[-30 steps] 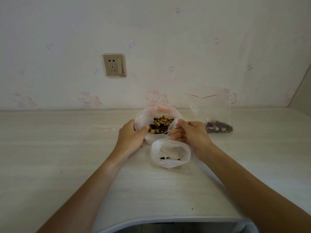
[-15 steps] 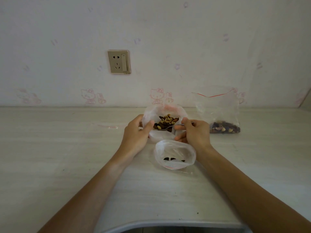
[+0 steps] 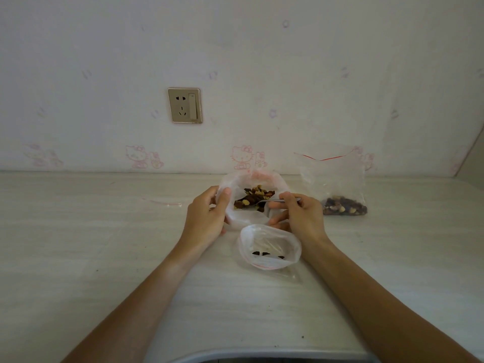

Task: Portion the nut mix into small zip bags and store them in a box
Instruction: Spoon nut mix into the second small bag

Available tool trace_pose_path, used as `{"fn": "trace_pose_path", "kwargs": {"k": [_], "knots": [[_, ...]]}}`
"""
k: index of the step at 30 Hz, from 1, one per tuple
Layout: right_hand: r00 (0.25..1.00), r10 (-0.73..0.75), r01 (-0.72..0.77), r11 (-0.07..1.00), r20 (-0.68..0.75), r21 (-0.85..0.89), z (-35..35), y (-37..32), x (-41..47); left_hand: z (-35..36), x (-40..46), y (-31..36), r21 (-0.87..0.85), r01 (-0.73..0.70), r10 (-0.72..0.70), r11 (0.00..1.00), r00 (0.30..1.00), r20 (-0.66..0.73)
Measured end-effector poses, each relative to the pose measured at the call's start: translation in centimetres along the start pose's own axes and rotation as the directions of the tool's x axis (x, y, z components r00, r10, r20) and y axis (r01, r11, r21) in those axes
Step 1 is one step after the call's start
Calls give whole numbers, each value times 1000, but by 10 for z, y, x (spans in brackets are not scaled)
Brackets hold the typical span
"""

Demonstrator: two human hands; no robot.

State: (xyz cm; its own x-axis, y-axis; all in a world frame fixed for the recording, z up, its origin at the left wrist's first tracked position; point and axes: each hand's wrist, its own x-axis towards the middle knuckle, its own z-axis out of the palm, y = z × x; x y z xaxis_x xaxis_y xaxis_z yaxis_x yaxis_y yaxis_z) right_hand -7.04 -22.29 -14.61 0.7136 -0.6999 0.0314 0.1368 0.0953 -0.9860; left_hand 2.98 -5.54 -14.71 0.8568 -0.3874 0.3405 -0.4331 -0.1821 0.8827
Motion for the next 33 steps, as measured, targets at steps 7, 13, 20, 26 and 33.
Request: {"fn": "trace_pose_path", "kwargs": {"k": [7,13,20,26,33], "knots": [[998,-10,10,1000,-61,10,-11,-5,0,-10,0,-5,79,23,-12,997,991,-137],[998,-51,50,998,-29,-23,-22,-21,-9,-16,0,-2,86,-93,111,992,964,-240],[997,-75,75,997,34,9,-45,-52,-39,-21,-13,16,137,-109,92,985,988,124],[993,-71,73,997,98,-7,-70,-57,-68,-19,-23,24,236,-82,-12,968,928,372],[976,-130,153,980,173,-128,-81,-42,-81,-14,-25,20,220,-17,-88,975,884,458]]}}
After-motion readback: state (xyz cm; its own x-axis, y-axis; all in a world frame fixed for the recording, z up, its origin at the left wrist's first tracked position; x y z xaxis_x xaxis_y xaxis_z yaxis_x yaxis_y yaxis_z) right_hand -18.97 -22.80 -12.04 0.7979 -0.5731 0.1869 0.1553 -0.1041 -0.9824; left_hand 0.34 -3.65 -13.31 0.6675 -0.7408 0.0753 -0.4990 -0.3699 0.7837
